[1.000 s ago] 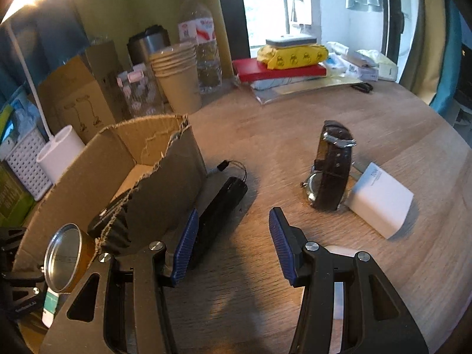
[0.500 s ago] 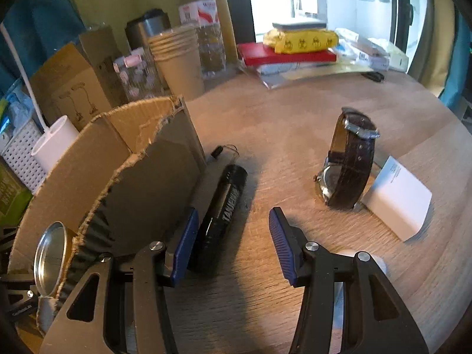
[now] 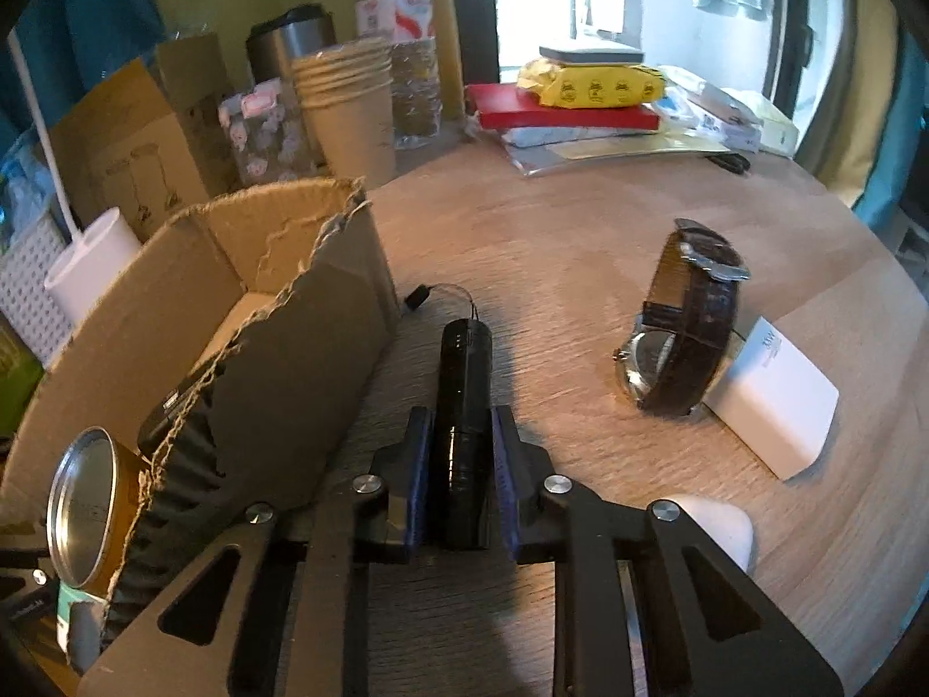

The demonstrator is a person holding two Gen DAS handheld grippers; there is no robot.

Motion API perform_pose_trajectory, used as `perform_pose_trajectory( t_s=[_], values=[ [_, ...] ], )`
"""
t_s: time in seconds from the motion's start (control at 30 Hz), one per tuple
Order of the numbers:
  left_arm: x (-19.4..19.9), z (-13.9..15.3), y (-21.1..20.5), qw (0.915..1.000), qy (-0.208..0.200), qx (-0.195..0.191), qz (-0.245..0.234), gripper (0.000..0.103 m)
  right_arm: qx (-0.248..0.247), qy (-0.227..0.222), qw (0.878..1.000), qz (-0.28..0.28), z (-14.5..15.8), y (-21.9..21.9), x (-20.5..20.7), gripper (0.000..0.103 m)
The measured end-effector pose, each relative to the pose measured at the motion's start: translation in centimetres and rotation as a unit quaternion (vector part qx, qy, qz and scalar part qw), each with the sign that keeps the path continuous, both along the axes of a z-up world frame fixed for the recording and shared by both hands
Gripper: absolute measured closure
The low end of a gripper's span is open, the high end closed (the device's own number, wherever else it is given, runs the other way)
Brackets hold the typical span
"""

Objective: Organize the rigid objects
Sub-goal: 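Lift the flashlight and carry it over the box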

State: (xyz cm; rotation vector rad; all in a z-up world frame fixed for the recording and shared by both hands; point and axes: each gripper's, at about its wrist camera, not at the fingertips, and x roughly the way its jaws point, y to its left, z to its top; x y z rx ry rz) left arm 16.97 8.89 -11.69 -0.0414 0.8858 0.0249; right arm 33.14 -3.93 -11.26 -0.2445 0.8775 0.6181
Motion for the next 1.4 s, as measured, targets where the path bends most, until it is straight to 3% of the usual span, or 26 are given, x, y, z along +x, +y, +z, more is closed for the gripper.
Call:
perform_pose_trajectory(
  t_s=[0.47,1.4],
  values=[
    [0.0,0.0,0.0,1.0,0.0,0.0,0.0,0.081,0.069,-0.049,0.994,-0.063,3.3,-4.6,-2.1,0.081],
    [0.0,0.0,0.0,1.0,0.0,0.0,0.0,0.081,0.124,-0.13,0.983,-0.049,10.3,-5.5,-7.0,0.081]
  ],
)
